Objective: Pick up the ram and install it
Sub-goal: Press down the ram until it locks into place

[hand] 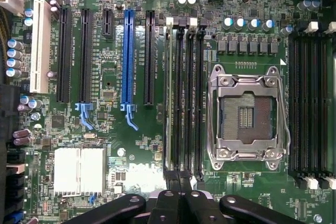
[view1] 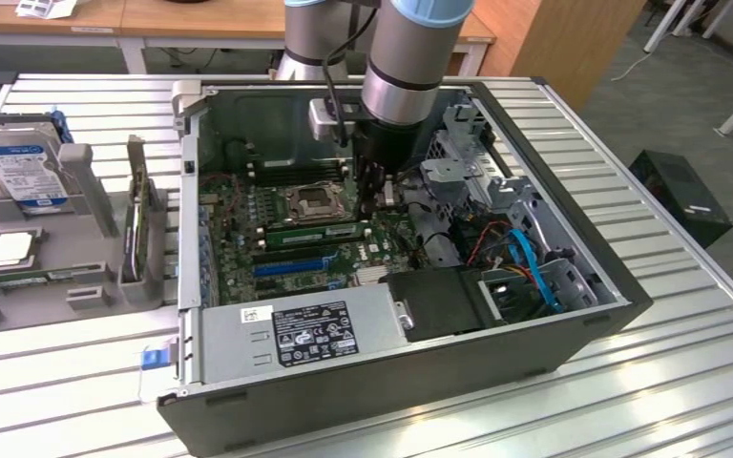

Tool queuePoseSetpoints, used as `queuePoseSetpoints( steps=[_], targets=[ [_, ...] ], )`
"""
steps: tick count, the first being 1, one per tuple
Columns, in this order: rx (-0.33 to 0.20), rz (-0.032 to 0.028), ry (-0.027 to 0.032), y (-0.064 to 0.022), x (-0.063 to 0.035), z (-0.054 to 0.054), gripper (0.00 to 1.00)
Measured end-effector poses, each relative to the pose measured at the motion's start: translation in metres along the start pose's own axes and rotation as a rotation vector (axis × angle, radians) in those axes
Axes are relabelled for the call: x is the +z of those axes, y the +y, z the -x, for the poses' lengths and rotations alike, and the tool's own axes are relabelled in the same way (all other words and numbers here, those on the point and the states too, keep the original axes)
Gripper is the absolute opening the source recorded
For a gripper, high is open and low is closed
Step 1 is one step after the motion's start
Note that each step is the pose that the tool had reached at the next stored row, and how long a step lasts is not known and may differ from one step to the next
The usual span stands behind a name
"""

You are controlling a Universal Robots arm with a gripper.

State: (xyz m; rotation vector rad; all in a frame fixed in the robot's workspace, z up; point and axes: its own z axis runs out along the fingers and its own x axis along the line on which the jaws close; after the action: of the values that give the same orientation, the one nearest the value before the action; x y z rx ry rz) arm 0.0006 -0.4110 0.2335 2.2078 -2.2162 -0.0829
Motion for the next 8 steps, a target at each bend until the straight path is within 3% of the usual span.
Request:
queuePoseSetpoints(
  steps=[8],
  targets=[
    [0.000, 0.0000, -0.0001, 0.0000, 0.0017, 0.0005, 0.11]
  ],
)
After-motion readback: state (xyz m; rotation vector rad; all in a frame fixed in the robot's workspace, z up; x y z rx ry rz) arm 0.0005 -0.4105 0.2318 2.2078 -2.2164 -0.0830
